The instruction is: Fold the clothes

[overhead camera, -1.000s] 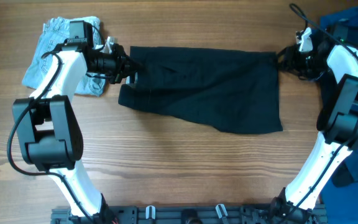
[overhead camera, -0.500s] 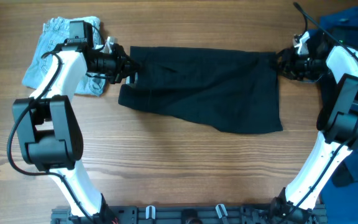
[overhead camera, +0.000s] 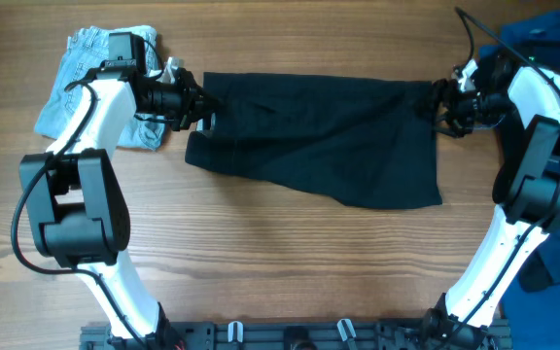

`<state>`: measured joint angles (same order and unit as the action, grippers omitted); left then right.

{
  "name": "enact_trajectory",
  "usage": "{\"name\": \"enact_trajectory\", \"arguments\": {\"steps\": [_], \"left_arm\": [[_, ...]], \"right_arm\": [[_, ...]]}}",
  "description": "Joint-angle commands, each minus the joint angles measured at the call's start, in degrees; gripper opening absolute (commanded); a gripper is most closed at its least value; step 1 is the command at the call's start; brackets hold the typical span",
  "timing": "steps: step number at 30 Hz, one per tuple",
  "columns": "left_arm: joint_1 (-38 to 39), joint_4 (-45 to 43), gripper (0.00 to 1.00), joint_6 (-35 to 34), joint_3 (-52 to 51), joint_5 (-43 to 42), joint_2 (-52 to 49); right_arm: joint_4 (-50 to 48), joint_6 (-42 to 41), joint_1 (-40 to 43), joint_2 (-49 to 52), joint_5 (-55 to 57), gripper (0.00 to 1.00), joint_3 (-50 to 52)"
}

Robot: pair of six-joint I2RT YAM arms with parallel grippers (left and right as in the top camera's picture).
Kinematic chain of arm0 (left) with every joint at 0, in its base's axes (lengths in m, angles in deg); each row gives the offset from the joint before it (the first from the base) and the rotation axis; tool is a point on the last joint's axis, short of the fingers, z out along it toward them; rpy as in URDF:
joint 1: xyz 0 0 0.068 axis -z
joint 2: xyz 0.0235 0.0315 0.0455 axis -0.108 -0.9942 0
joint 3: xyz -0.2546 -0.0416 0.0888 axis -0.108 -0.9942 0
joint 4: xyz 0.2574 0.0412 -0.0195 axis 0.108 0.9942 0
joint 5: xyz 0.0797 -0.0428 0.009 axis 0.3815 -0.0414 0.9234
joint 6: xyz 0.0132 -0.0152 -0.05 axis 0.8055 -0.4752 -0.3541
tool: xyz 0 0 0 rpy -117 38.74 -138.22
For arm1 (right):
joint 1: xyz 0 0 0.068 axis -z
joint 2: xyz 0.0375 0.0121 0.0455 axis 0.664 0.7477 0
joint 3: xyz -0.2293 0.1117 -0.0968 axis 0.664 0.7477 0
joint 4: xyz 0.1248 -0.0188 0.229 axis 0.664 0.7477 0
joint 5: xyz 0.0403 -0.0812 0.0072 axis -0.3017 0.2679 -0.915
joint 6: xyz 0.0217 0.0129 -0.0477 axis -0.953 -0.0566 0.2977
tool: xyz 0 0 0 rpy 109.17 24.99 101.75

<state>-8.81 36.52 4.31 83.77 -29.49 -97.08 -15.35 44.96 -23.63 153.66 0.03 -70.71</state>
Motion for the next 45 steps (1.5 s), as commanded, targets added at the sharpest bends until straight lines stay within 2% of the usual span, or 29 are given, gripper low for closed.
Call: {"name": "enact_trajectory", "arguments": {"steps": [1,6,7,8,11,13,14,18,21,26,31,33,38,40,42,45], "left_arm": [[0.13,-0.17,0.07,1.31,0.11,0.63,-0.15],[0.11,-0.15,0.08,1.33,0.11,0.81,-0.15],[0.09,-0.15,0.08,1.33,0.11,0.83,-0.15],[0.11,-0.15,0.08,1.33,0.11,0.81,-0.15],[0.09,-0.15,0.08,1.33,0.11,0.81,-0.15],[0.09,-0.15,0.07,1.36,0.11,0.85,-0.15],[0.09,-0.13,0.06,1.36,0.11,1.64,-0.15],[-1.42,0.94,0.04,1.38,0.11,2.73,0.72],[-3.43,3.69,0.04,4.35,0.13,4.00,4.04],[-4.50,14.32,0.04,7.87,0.11,9.07,13.11],[-3.50,25.55,0.04,12.83,0.11,14.75,16.41],[-3.52,28.83,0.04,14.93,0.11,15.06,17.42],[-3.67,32.98,0.04,14.91,0.11,19.32,21.42],[-3.61,37.83,0.04,14.97,0.11,22.67,22.38],[-3.61,43.47,0.04,17.81,0.11,25.07,22.36],[-3.23,49.33,0.04,18.16,0.11,29.05,22.36]], "right_arm": [[0.44,3.74,-0.57,0.94,0.00,0.70,-2.62],[0.11,7.85,-2.82,0.94,0.07,0.67,-2.05],[-0.15,8.98,-3.76,0.96,0.85,0.64,-1.62],[-1.29,9.35,-4.57,0.96,2.80,0.56,-1.22],[-4.04,9.29,-4.81,0.98,4.61,0.23,-1.22],[-5.60,9.31,-4.50,0.96,8.37,0.15,-1.27],[-6.16,9.33,-4.37,0.96,9.94,0.04,-1.29],[-5.42,9.73,-4.31,-0.13,7.85,0.05,-1.36],[-2.25,9.68,-4.28,-3.58,6.82,0.04,-1.44],[15.23,9.81,-4.31,-14.45,6.82,0.04,-1.44],[32.50,17.49,-4.31,-16.90,6.78,0.04,-1.40],[32.39,16.52,-4.31,-18.91,6.88,0.04,0.52],[32.30,11.69,-4.31,-27.52,12.96,0.04,5.66],[30.88,10.38,-4.31,-33.53,12.94,0.04,11.63],[28.22,7.91,-4.31,-40.48,13.14,0.04,21.33],[27.12,6.05,-4.31,-46.53,13.11,0.04,32.92]]}}
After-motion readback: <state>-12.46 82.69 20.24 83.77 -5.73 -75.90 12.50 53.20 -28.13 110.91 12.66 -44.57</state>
